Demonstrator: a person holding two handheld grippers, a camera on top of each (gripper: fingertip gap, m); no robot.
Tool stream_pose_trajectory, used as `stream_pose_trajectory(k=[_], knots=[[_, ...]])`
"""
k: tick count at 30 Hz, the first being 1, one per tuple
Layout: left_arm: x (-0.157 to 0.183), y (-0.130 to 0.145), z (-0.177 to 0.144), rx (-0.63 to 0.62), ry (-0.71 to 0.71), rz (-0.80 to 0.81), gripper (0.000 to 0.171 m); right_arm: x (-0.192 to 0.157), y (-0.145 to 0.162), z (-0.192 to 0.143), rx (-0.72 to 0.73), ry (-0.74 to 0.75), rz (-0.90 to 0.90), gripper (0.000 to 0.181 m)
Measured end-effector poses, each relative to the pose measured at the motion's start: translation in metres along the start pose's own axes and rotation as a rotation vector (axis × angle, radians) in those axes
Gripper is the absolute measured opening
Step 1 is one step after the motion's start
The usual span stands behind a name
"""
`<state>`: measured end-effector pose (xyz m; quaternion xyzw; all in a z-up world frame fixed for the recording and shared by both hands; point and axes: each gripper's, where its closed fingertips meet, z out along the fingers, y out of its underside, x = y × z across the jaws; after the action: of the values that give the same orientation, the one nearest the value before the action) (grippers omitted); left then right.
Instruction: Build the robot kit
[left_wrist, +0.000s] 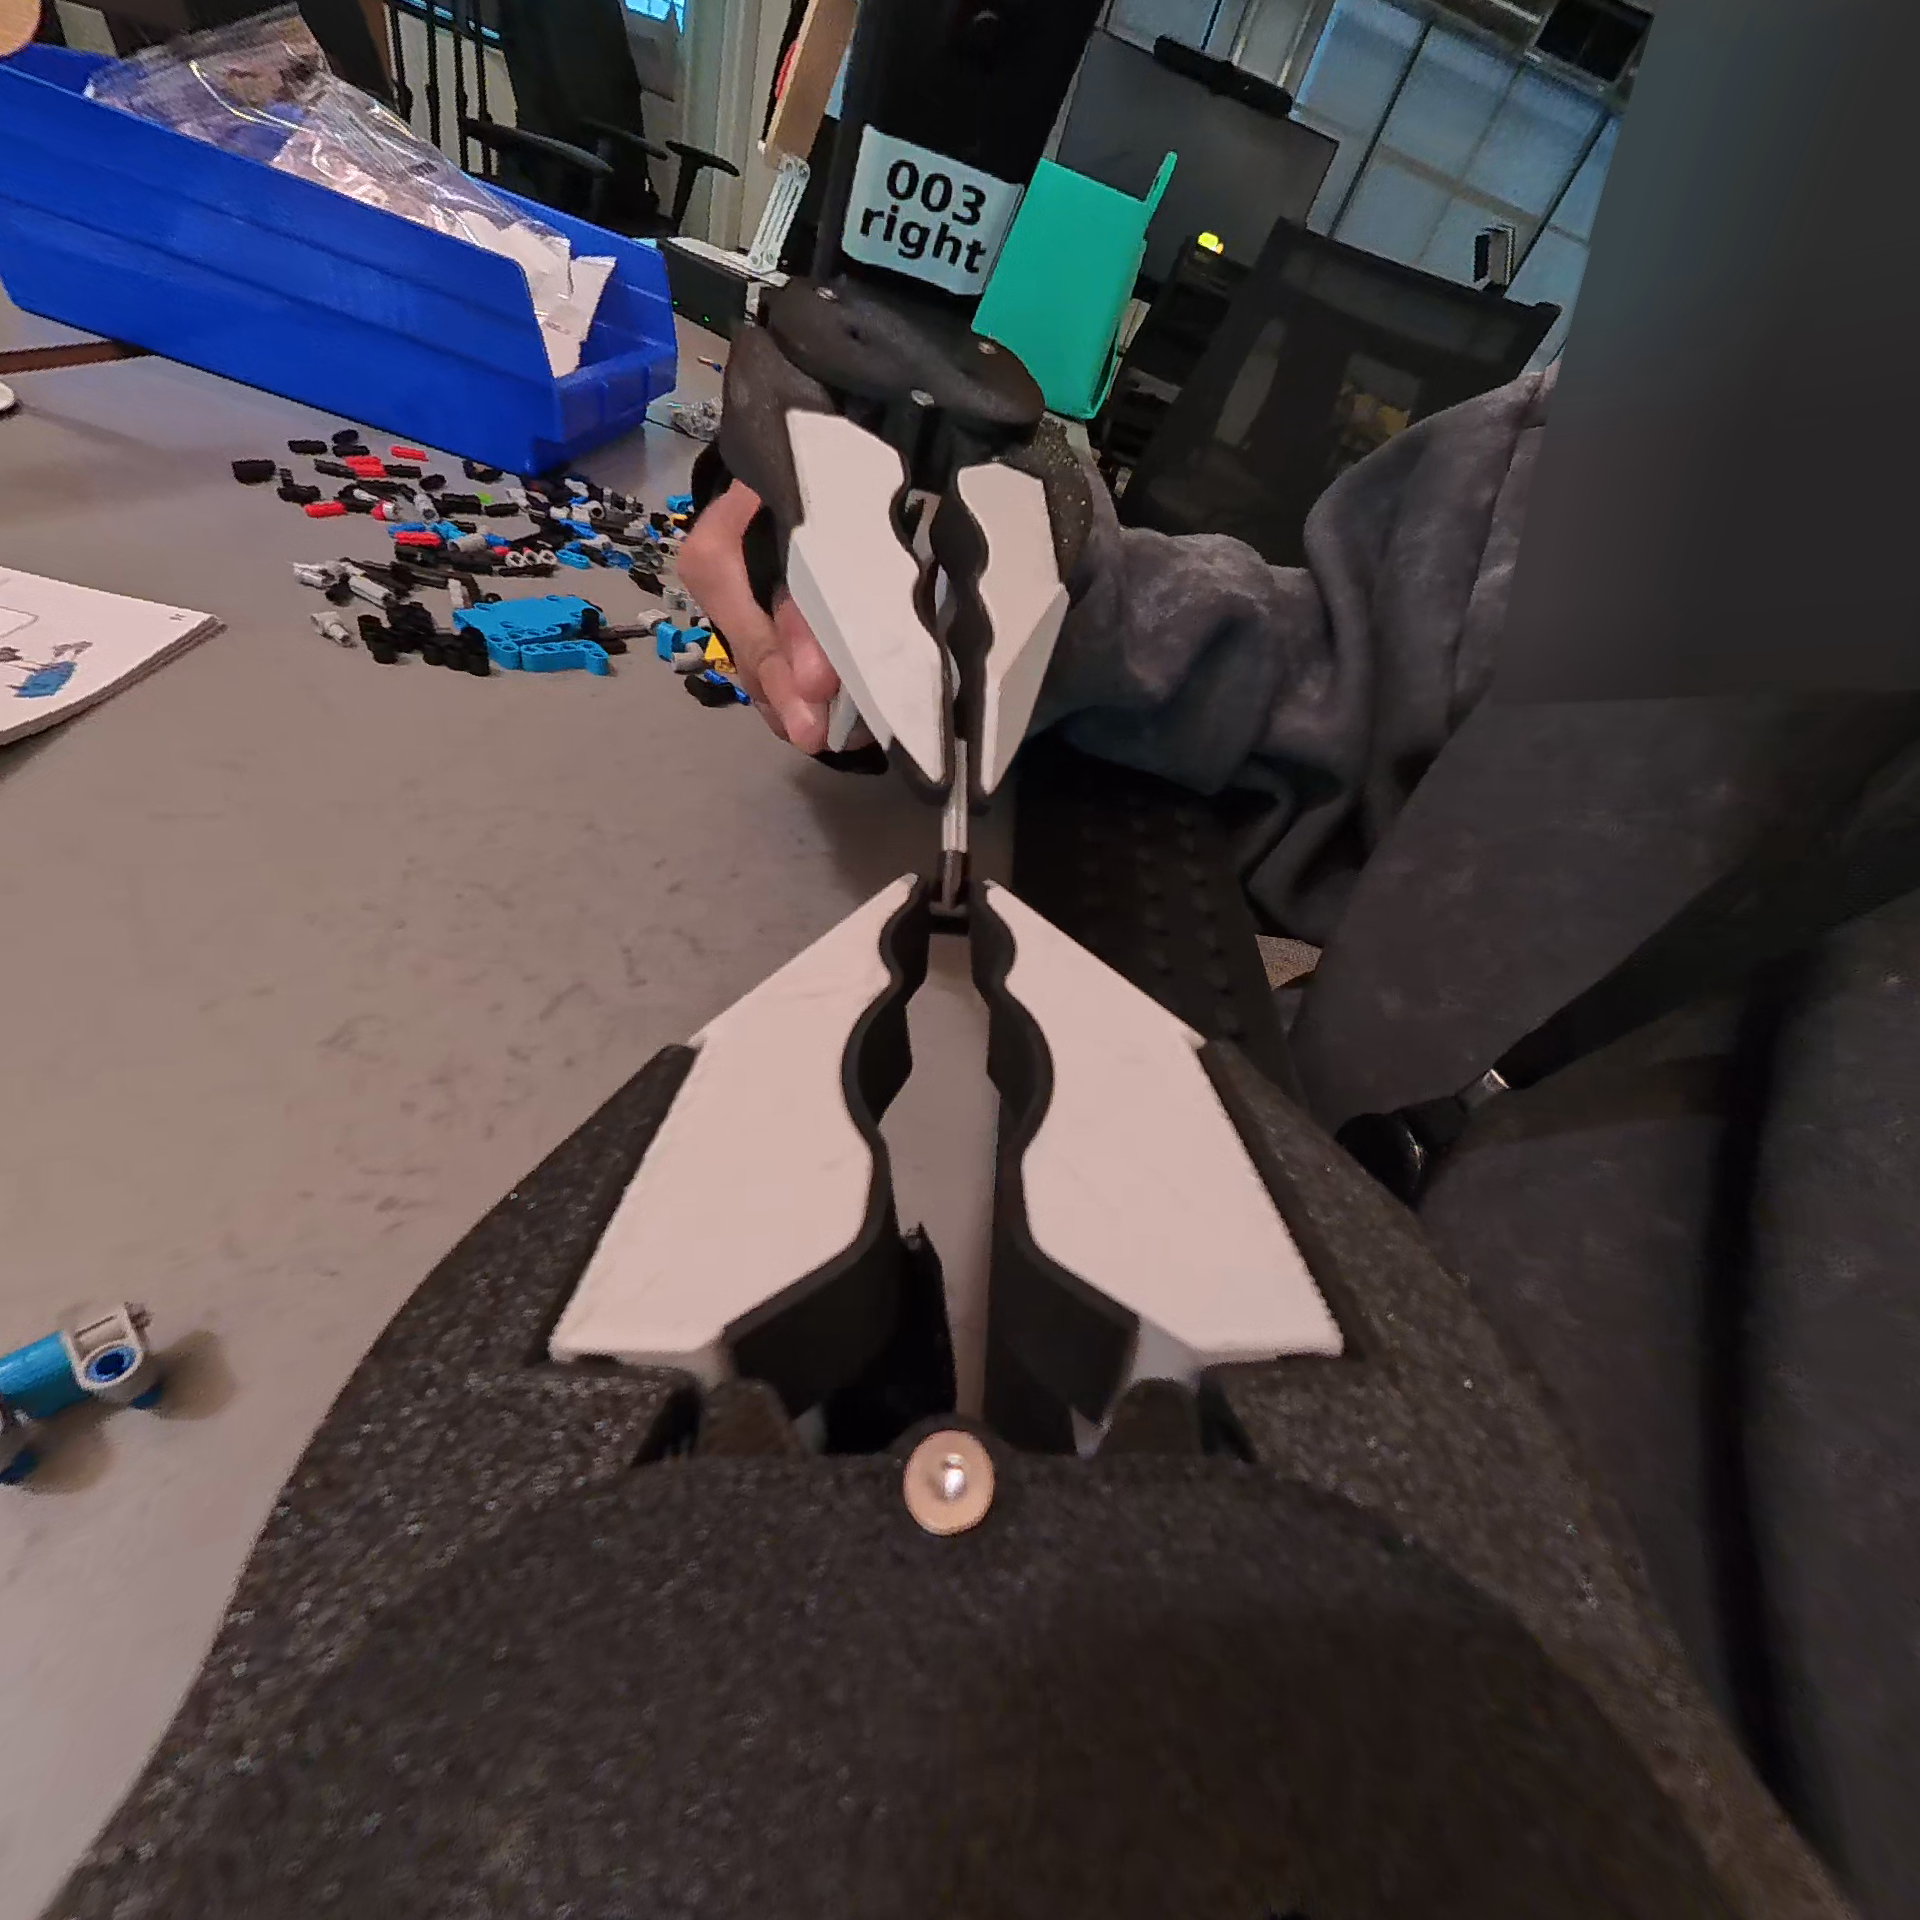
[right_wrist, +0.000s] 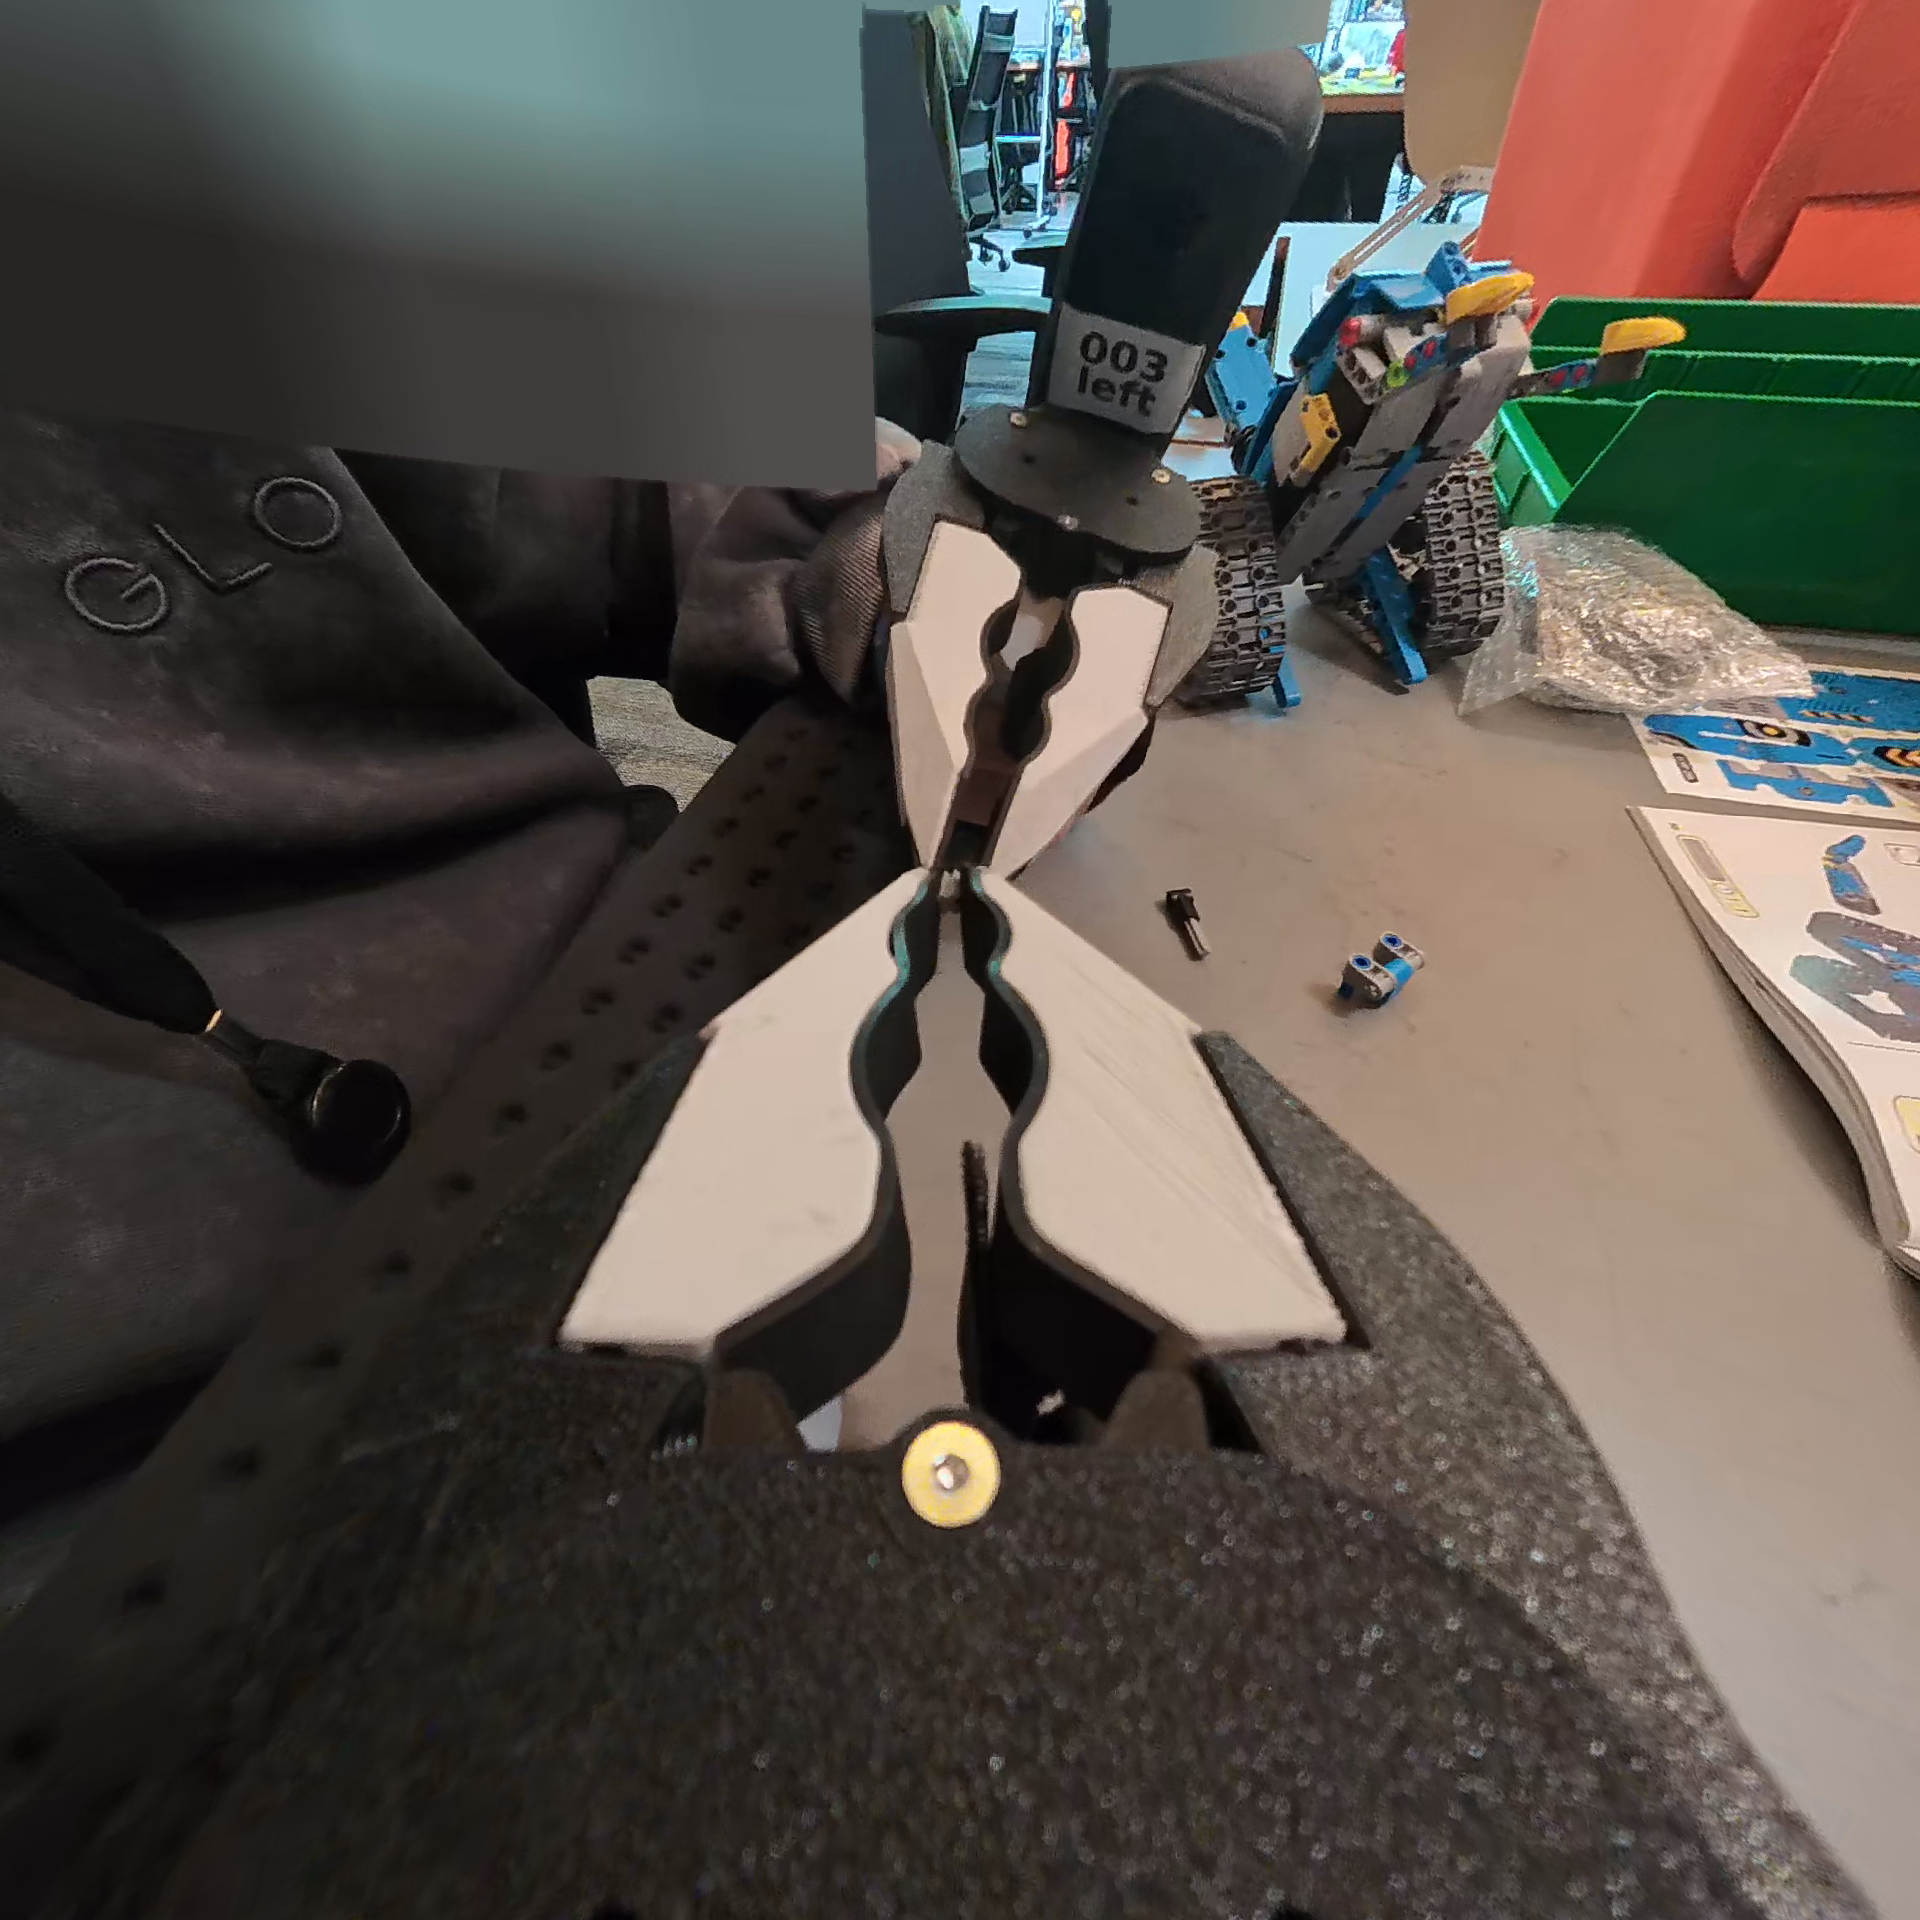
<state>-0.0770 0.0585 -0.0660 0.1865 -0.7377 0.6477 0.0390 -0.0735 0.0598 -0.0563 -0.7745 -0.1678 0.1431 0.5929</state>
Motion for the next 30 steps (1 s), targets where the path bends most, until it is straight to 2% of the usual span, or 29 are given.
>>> stream_pose_trajectory(k=[14,20,30], knots=[[0.0,0.002,0.002,-0.015,0.037,-0.045,0.005,-0.001,0.004,-0.001,-0.05,0.016,-0.046,0.003],[0.004,-0.001,0.004,-0.004,0.113,-0.102,0.006,-0.004,0.003,-0.002,-0.065,0.024,-0.094,0.003],[0.003,-0.008,0.003,0.038,0.153,-0.166,0.005,-0.002,-0.004,-0.002,-0.021,0.036,-0.085,0.003]])
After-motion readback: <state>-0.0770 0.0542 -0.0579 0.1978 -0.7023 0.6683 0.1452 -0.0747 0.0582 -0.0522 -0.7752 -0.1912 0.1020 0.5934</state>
